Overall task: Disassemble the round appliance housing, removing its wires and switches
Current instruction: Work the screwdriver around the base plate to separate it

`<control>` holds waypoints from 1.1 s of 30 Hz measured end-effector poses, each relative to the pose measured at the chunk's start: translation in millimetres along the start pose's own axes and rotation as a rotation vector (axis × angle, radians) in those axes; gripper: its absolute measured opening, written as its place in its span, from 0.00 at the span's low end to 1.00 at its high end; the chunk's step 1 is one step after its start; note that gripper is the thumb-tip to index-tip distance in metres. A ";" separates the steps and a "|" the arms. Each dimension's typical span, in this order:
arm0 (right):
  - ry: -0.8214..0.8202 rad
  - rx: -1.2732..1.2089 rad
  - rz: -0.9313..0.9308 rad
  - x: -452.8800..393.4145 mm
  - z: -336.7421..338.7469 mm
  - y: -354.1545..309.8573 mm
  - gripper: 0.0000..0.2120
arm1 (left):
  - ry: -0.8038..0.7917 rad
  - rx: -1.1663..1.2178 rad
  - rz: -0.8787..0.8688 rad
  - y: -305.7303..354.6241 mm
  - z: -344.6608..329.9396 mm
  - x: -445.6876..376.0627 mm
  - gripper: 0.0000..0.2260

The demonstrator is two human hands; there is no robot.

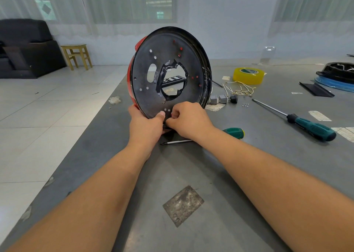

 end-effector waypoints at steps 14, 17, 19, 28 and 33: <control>0.048 0.107 -0.003 1.6 1.2 -3.0 0.17 | -0.051 0.001 -0.004 5.0 -4.6 3.7 0.28; 0.023 0.091 -0.031 0.5 1.5 1.6 0.15 | -0.045 -0.002 -0.006 4.9 -3.5 2.5 0.27; 0.032 0.113 -0.031 0.2 3.8 2.5 0.14 | -0.037 0.002 -0.007 4.7 -2.7 1.9 0.26; 0.028 0.134 0.007 -0.6 2.6 -2.7 0.09 | 0.007 0.012 -0.004 -2.6 1.4 -2.5 0.22; 0.009 0.105 0.015 -2.2 3.2 0.1 0.07 | 0.019 0.028 0.000 -5.2 2.1 -4.3 0.20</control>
Point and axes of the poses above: each hand's wrist, its own x-axis away from the middle knuckle, its own z-axis out of the back of the hand, y = z × x, the point moved 10 cm from there along -x, towards the middle knuckle, and after that the axes turned 8 degrees about -z, right-handed, at the moved point
